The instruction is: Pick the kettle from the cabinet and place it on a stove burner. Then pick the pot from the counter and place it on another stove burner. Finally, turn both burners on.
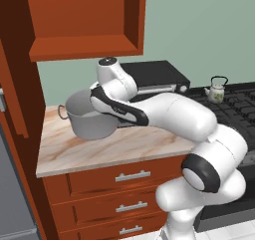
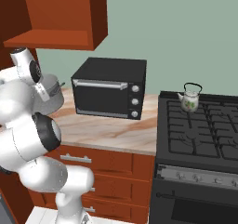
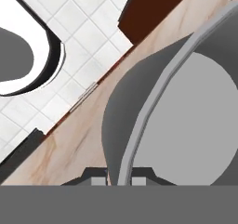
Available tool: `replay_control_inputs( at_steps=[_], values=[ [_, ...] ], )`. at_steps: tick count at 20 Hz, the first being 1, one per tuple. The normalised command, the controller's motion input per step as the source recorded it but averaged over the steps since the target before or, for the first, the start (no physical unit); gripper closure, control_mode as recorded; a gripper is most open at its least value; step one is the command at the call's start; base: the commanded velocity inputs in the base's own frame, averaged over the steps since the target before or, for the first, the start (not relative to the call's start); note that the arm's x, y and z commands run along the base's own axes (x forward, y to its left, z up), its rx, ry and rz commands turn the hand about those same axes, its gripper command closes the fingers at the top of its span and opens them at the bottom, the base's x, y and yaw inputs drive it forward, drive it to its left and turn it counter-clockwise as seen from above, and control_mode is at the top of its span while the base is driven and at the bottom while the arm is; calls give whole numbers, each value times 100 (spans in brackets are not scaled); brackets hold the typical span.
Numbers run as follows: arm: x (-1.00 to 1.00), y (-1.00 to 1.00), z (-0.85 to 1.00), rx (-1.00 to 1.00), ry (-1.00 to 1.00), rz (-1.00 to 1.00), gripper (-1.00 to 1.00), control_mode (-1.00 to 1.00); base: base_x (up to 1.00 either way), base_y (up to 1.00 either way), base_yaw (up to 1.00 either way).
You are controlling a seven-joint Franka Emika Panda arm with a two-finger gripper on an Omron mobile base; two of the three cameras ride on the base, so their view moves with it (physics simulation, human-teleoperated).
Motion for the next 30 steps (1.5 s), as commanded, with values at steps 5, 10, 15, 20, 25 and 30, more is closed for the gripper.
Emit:
replay_control_inputs(
  at_steps=[5,10,15,20,25,30],
  values=[
    [-41,-12,16,2,0,0,100,-100,0,0,0],
    [-45,-16,15,2,0,0,100,-100,0,0,0],
    [-42,-16,15,3,0,0,100,-100,0,0,0],
    [-37,-11,10,2,0,0,100,-100,0,0,0],
    [-15,-3,0,0,0,0,100,-100,0,0,0],
    [0,0,0,0,0,0,100,-100,0,0,0]
  ],
)
